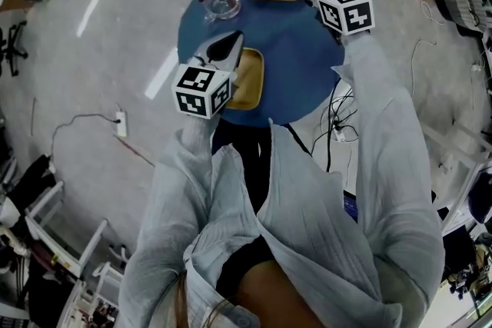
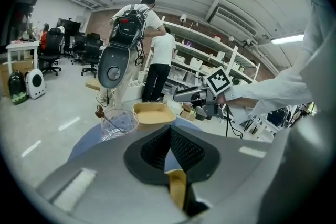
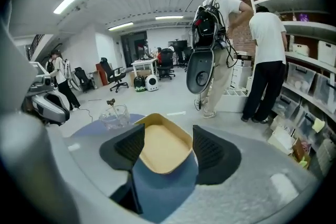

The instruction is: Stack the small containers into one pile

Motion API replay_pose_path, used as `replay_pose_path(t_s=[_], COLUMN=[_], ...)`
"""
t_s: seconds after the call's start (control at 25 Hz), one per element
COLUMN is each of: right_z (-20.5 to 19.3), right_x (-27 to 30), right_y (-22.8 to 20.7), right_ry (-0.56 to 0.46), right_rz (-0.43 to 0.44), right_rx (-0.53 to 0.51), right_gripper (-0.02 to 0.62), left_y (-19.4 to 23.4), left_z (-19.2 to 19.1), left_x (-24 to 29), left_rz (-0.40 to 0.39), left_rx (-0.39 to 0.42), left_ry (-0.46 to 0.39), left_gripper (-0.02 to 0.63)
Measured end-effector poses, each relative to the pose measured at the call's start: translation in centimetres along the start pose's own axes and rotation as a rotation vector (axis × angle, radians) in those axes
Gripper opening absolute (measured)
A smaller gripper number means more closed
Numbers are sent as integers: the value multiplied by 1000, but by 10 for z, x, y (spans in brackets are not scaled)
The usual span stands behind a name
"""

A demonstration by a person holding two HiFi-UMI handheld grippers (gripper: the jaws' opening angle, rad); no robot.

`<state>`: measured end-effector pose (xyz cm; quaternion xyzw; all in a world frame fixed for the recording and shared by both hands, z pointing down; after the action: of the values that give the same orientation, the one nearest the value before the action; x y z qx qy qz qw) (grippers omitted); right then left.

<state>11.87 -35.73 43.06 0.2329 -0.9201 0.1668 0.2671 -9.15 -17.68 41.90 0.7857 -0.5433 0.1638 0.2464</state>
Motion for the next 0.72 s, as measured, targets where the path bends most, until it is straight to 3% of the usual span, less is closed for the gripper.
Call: replay_pose_path(t_s=[0.36,0.72], right_z=[6,-10], right_x=[47,83], right_y=[-40,-57], right_ry=[208,358], right_rz=[69,102], right_rx=[-164,-187], right_gripper=[252,212], left_y=[9,17], left_z=[-1,-2], left_x=[23,30], left_rz=[36,47], left_rx=[-66,-93], left_ry=[27,32], left_gripper=[14,14])
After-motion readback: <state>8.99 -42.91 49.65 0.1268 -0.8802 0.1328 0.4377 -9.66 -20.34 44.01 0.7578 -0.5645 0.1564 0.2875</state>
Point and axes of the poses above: the fingertips, and each gripper's own axes: x forward along the fingers, y to its left, z out of its top, the point moved 8 cm from there along -x, backward along the fingers, and after that the axes turned 12 degrees about z, right-handed, at the moved point
